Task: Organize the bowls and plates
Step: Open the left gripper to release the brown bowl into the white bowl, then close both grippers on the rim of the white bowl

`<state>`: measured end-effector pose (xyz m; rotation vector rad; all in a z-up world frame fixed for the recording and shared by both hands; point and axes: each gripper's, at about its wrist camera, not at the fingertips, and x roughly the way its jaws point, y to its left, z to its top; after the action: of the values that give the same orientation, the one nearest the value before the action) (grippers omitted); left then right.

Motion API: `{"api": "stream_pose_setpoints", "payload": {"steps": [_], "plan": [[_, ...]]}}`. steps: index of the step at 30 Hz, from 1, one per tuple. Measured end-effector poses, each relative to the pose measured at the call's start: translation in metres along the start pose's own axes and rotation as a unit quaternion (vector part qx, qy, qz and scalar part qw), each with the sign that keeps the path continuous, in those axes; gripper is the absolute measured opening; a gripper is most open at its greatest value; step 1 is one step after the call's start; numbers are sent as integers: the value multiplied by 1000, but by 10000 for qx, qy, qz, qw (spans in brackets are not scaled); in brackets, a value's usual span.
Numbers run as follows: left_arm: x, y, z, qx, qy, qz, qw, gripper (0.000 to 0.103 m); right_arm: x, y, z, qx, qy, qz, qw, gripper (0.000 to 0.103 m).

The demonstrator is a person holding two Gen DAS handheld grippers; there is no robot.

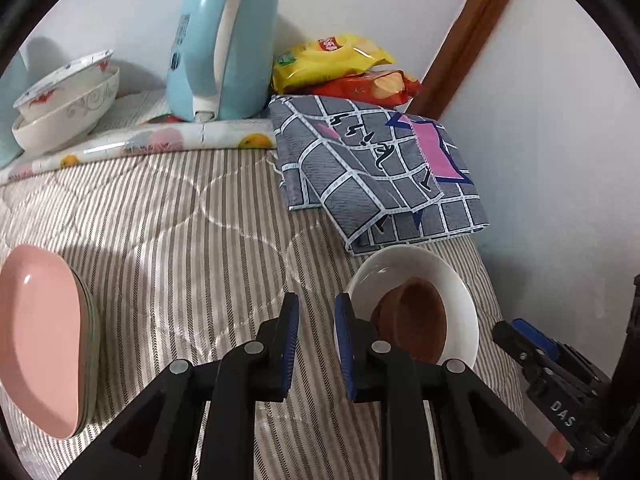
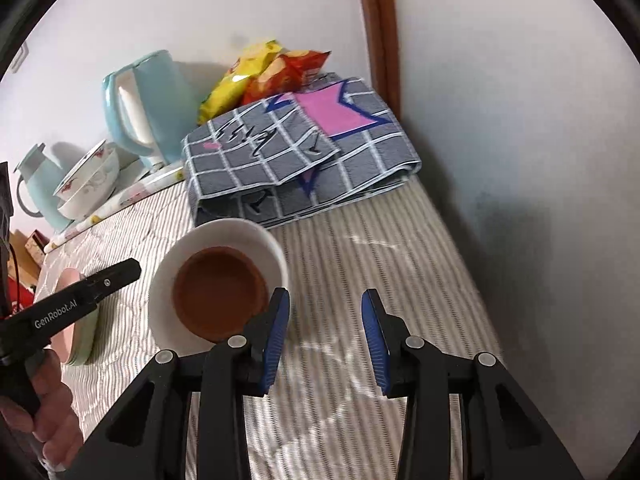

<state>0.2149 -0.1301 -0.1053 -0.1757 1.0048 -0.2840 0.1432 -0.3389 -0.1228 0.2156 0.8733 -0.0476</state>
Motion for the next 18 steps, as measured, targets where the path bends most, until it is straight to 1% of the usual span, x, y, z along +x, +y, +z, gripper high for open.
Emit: {"api": "stream_pose_setpoints", "payload": {"steps": [5,8,10,12,15,18], "plan": [[3,-2,-1,117,47,-106,9999,18,12,13,3,-120,124,4,9999,38],[8,-6,-1,197,106,-156,9996,18,19,16,5,-137,237,-44,9996,36],[14,-9,-1,242,189,-178,9994,18,25,17,6,-143,368,-128,9991,32],[20,-12,-3,288,285,-211,9990,18,30,18,6,-178,446,-143,9987,24],[30,-15,-5,328,400,-198,9985,18,36,20,6,-240,507,-243,9981,24],[38,-15,-6,317,515,-189,9980,18,40,21,6,-235,567,-249,9978,24]]}}
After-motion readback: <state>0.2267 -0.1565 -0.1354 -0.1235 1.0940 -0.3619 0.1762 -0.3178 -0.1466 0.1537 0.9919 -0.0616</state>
